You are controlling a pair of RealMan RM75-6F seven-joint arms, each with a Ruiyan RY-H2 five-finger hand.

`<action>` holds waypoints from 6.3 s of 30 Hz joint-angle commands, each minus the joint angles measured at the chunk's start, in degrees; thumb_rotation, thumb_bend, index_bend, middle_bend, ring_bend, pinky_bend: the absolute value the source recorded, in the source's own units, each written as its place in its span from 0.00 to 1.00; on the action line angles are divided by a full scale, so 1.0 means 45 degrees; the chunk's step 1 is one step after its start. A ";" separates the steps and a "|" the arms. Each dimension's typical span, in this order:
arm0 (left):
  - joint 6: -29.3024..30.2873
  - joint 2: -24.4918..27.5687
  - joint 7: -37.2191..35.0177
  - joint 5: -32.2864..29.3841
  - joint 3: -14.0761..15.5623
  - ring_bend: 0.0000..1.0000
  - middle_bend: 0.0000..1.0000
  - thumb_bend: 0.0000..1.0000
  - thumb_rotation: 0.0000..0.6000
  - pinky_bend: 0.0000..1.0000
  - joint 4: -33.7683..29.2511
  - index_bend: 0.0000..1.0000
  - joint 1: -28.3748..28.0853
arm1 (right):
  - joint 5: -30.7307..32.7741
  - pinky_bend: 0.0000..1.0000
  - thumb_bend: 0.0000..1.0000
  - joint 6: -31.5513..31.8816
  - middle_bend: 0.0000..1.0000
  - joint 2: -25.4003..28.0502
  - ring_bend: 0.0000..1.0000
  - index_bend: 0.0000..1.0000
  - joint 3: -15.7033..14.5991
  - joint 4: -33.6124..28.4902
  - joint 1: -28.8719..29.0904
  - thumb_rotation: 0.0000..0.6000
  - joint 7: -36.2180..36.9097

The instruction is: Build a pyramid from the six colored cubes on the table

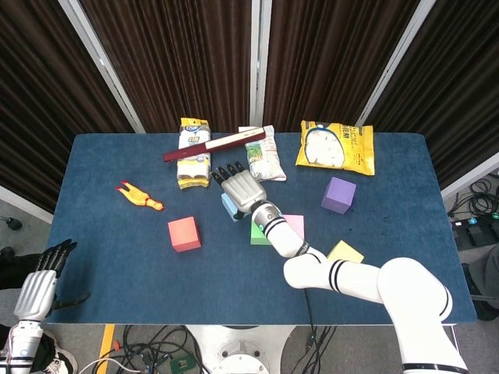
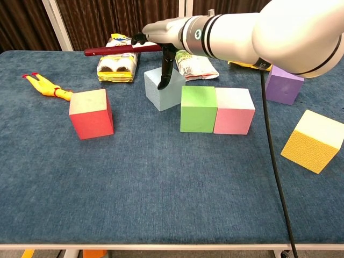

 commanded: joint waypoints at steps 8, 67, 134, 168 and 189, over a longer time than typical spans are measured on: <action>-0.0035 0.0001 -0.0011 -0.0026 0.0026 0.00 0.03 0.00 1.00 0.04 0.0019 0.09 0.0023 | 0.1061 0.00 0.00 -0.0838 0.12 -0.0354 0.00 0.00 -0.0177 0.0732 0.0322 1.00 -0.0370; -0.0143 -0.0036 0.0084 0.0155 0.0053 0.00 0.03 0.00 1.00 0.04 -0.0171 0.09 -0.0138 | -0.0043 0.00 0.06 0.5723 0.57 0.5511 0.09 0.00 -0.1890 -0.8263 -0.4962 1.00 -0.1615; -0.0132 -0.0097 -0.0129 0.0201 0.0147 0.00 0.03 0.00 1.00 0.04 0.0001 0.09 -0.0147 | 0.0314 0.00 0.00 0.5382 0.32 0.3886 0.02 0.00 -0.1306 -0.7793 -0.6622 1.00 -0.2994; -0.0194 -0.0107 0.0033 0.0180 0.0177 0.00 0.03 0.00 1.00 0.04 -0.0071 0.09 -0.0157 | -0.0955 0.00 0.00 0.4648 0.53 0.4299 0.05 0.00 -0.1523 -0.7007 -0.6722 1.00 -0.1749; -0.0200 -0.0095 0.0003 0.0191 0.0193 0.00 0.03 0.00 1.00 0.04 -0.0067 0.09 -0.0157 | -0.1277 0.00 0.00 0.4722 0.57 0.3951 0.07 0.00 -0.1312 -0.6800 -0.6927 1.00 -0.1271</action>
